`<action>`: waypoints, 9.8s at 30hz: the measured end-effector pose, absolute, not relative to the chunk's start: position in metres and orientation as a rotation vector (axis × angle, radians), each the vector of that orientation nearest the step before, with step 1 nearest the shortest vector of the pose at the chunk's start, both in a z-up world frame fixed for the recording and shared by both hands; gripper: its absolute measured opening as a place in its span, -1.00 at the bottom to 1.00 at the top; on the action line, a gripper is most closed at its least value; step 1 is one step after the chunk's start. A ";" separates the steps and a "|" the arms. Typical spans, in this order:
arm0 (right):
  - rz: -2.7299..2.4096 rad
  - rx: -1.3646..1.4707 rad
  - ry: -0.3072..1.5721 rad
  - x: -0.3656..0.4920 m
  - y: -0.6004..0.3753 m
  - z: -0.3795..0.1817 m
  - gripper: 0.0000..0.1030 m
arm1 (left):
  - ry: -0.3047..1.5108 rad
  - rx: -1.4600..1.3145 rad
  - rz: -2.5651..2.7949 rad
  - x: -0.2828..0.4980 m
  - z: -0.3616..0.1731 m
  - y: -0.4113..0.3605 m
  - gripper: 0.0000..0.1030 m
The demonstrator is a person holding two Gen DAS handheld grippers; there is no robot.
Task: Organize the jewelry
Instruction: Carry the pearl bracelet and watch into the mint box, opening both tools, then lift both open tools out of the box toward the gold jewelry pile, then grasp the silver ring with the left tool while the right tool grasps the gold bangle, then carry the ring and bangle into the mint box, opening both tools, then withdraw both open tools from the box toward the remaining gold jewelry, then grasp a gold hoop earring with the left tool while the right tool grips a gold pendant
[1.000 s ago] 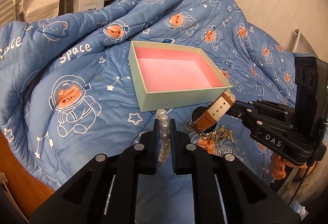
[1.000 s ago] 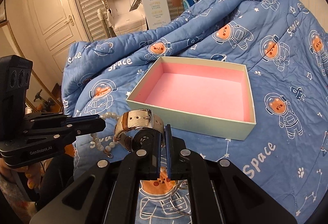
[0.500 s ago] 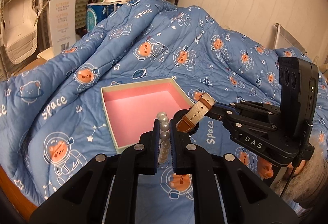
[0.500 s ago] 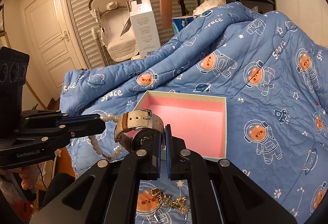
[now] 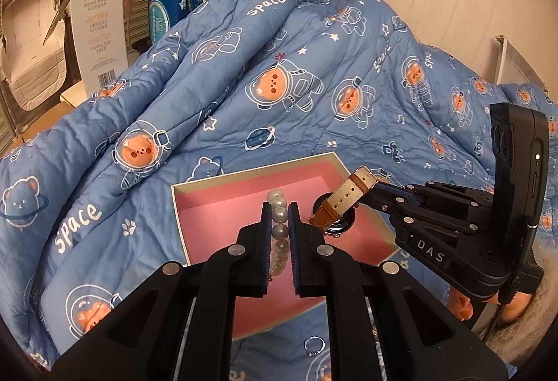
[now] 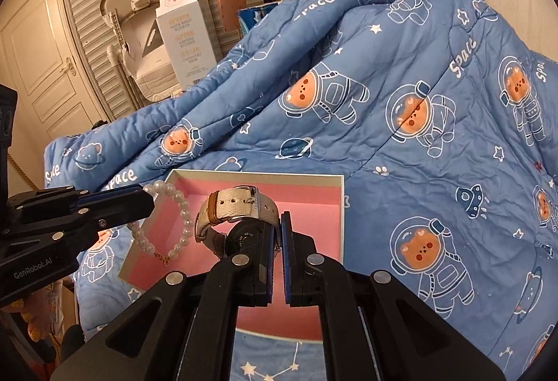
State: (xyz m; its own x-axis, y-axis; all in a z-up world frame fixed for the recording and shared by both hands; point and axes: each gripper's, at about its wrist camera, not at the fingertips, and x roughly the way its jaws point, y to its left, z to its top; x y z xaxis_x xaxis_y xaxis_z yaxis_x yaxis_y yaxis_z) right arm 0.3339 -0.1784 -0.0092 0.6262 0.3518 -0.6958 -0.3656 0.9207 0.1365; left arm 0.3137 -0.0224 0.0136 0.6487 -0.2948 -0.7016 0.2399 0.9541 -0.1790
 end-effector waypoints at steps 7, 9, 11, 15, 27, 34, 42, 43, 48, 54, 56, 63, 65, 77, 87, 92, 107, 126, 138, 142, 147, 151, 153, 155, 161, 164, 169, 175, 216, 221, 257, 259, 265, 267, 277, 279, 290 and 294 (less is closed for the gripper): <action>0.396 -0.021 0.874 0.365 -0.164 -0.030 -0.92 | 0.856 -0.092 -0.267 0.344 -0.009 -0.017 -0.81; 0.386 -0.030 0.886 0.372 -0.160 -0.034 -0.92 | 0.867 -0.105 -0.266 0.352 -0.015 -0.016 -0.81; 0.391 -0.041 0.902 0.380 -0.154 -0.037 -0.92 | 0.890 -0.111 -0.260 0.359 -0.020 -0.015 -0.81; 0.385 -0.064 0.925 0.389 -0.143 -0.044 -0.92 | 0.899 -0.137 -0.247 0.368 -0.027 -0.010 -0.81; 0.350 -0.093 0.973 0.400 -0.134 -0.059 -0.92 | 0.940 -0.116 -0.203 0.370 -0.043 0.000 -0.81; 0.338 -0.100 0.969 0.398 -0.135 -0.056 -0.74 | 0.921 -0.119 -0.191 0.365 -0.034 0.005 -0.35; 0.320 -0.160 0.909 0.387 -0.134 -0.046 -0.11 | 0.820 -0.107 -0.157 0.345 -0.007 0.013 0.45; 0.318 -0.166 0.898 0.384 -0.136 -0.044 -0.04 | 0.796 -0.108 -0.143 0.339 -0.003 0.016 0.62; 0.329 -0.155 0.818 0.358 -0.149 -0.028 0.35 | 0.710 -0.138 -0.118 0.304 0.005 0.027 0.88; 0.377 -0.148 0.768 0.318 -0.170 -0.015 0.53 | 0.739 -0.223 -0.144 0.264 -0.006 0.033 0.88; 0.374 -0.147 0.764 0.304 -0.178 -0.013 0.56 | 0.726 -0.255 -0.146 0.249 -0.009 0.034 0.88; 0.377 -0.114 0.782 0.265 -0.208 -0.020 0.56 | 0.740 -0.194 -0.164 0.210 -0.024 0.020 0.88; 0.387 -0.114 0.787 0.254 -0.213 -0.024 0.56 | 0.745 -0.177 -0.168 0.201 -0.028 0.015 0.88; 0.467 -0.179 0.827 0.189 -0.214 -0.046 0.56 | 0.792 -0.145 -0.181 0.165 -0.049 0.000 0.88; 0.471 -0.174 0.924 0.169 -0.203 -0.077 0.47 | 0.819 -0.122 -0.187 0.150 -0.064 -0.009 0.88; 0.458 -0.173 0.944 0.172 -0.197 -0.086 0.38 | 0.822 -0.106 -0.193 0.149 -0.066 -0.015 0.88; 0.477 -0.163 0.924 0.177 -0.194 -0.084 -0.02 | 0.833 -0.080 -0.208 0.151 -0.070 -0.024 0.88; 0.476 -0.095 0.908 0.174 -0.215 -0.064 -0.02 | 0.846 0.027 -0.285 0.187 -0.078 -0.042 0.14; 0.464 -0.083 0.909 0.173 -0.221 -0.065 -0.02 | 0.882 0.069 -0.340 0.216 -0.088 -0.063 -0.49; 0.459 -0.085 0.911 0.174 -0.222 -0.065 -0.02 | 0.884 0.037 -0.352 0.217 -0.086 -0.063 -0.62; 0.453 -0.075 0.916 0.173 -0.222 -0.065 -0.02 | 0.877 0.025 -0.357 0.213 -0.085 -0.063 -0.62; 0.456 -0.072 0.914 0.172 -0.223 -0.065 -0.02 | 0.869 -0.001 -0.358 0.208 -0.081 -0.059 -0.62; 0.460 -0.074 0.912 0.171 -0.222 -0.064 -0.02 | 0.863 -0.009 -0.356 0.204 -0.078 -0.057 -0.62; 0.464 -0.073 0.907 0.171 -0.221 -0.063 -0.02 | 0.858 -0.017 -0.352 0.201 -0.076 -0.054 -0.62; 0.492 -0.069 0.890 0.170 -0.216 -0.053 -0.02 | 0.838 -0.046 -0.353 0.195 -0.063 -0.045 -0.62; 0.512 -0.059 0.881 0.171 -0.214 -0.046 -0.02 | 0.825 -0.057 -0.358 0.193 -0.054 -0.042 -0.62; 0.548 -0.035 0.869 0.178 -0.211 -0.033 -0.02 | 0.793 -0.060 -0.370 0.192 -0.036 -0.039 -0.62; 0.594 -0.039 0.840 0.189 -0.200 -0.016 -0.02 | 0.761 -0.066 -0.385 0.199 -0.013 -0.034 -0.62; 0.692 -0.409 1.099 0.358 -0.129 -0.045 -0.02 | 1.164 0.172 -0.429 0.339 -0.056 -0.044 -0.62; 0.683 -0.457 1.138 0.370 -0.121 -0.054 -0.02 | 1.190 0.210 -0.432 0.343 -0.061 -0.049 -0.62; 0.630 -0.287 0.913 0.320 -0.174 -0.012 0.44 | 0.854 -0.054 -0.315 0.268 0.007 0.021 0.78; 0.623 -0.256 0.902 0.308 -0.182 -0.010 0.44 | 0.843 -0.067 -0.313 0.254 0.003 0.020 0.80; 0.604 -0.214 0.876 0.272 -0.200 -0.017 0.44 | 0.843 -0.068 -0.321 0.215 -0.017 0.009 0.80; 0.600 -0.200 0.880 0.260 -0.206 -0.022 0.44 | 0.850 -0.075 -0.331 0.206 -0.025 0.004 0.80; 0.587 -0.171 0.913 0.215 -0.221 -0.051 0.30 | 0.872 -0.099 -0.328 0.170 -0.056 -0.012 0.80; 0.595 -0.176 0.918 0.208 -0.221 -0.056 0.17 | 0.874 -0.090 -0.335 0.165 -0.060 -0.017 0.80; 0.654 -0.237 0.941 0.192 -0.206 -0.079 -0.56 | 0.884 0.015 -0.375 0.156 -0.075 -0.046 0.48; 0.660 -0.239 0.943 0.194 -0.205 -0.082 -0.61 | 0.886 0.030 -0.383 0.158 -0.077 -0.050 0.43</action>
State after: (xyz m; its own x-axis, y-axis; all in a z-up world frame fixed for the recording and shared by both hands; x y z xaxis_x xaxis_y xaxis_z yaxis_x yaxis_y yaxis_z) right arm 0.1944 -0.2052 -0.0821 0.4101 0.4181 -0.8106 -0.6186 0.7806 0.0896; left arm 0.1585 -0.0496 -0.0770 0.5693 -0.3137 -0.7599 0.3380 0.9319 -0.1315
